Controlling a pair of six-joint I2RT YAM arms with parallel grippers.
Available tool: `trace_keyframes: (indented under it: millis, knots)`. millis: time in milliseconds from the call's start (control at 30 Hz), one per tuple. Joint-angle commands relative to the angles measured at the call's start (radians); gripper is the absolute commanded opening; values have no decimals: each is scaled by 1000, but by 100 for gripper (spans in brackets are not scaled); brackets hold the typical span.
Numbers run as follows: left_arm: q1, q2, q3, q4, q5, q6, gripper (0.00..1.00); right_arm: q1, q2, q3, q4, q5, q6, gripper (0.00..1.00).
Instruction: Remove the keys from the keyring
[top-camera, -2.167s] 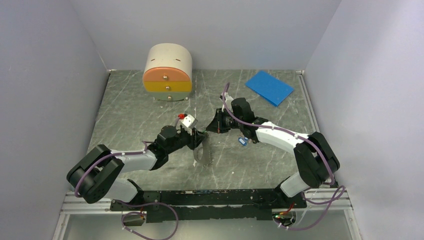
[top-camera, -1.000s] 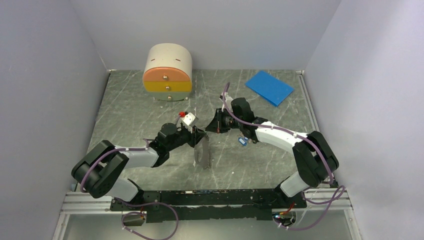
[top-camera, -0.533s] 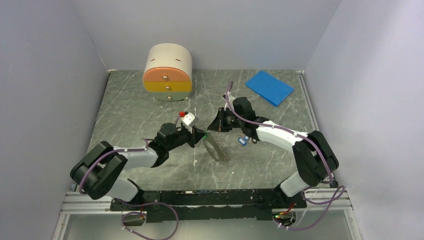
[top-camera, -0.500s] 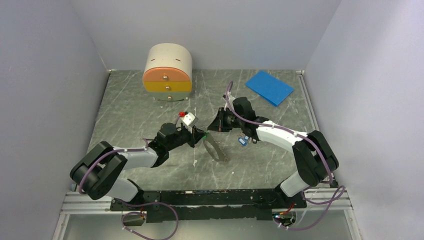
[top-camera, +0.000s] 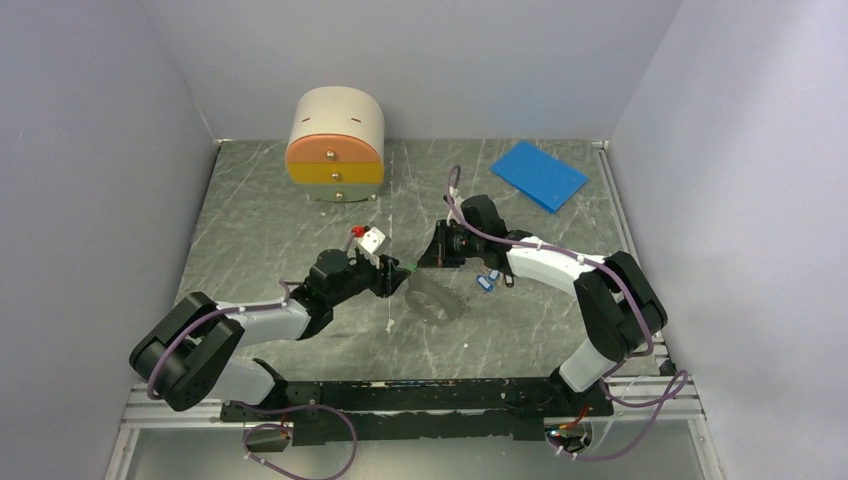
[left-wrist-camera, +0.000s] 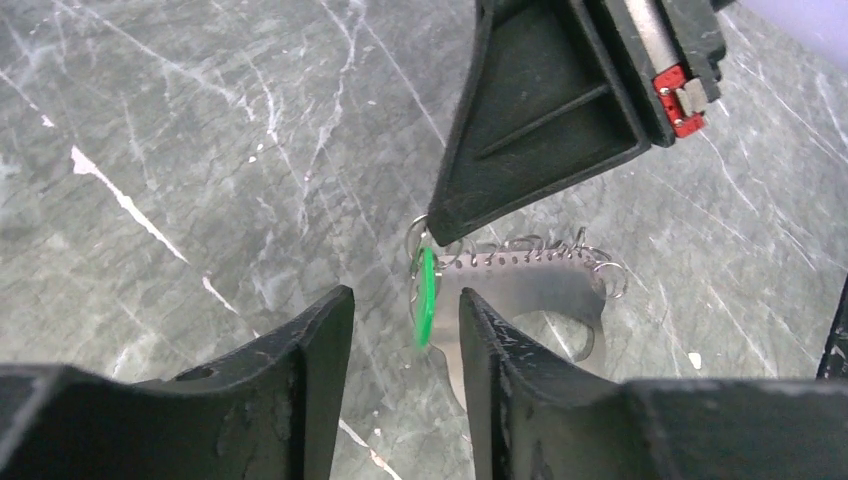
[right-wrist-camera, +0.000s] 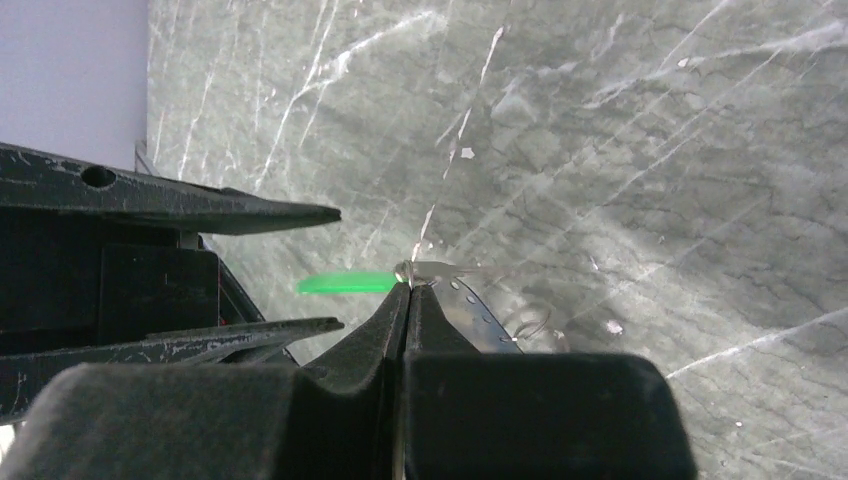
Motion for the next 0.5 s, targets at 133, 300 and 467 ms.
trace_keyframes:
  millis: [133, 300, 467]
  knots:
    - [-2, -55, -13, -6, -26, -30, 47, -2, -7, 24, -23, 12, -16, 0]
    - [-2, -74, -23, -19, 19, -85, 40, -3, -3, 29, -23, 17, -13, 0]
    - [-2, -20, -12, 50, 99, -144, 38, 4, 5, 36, -23, 20, -10, 0]
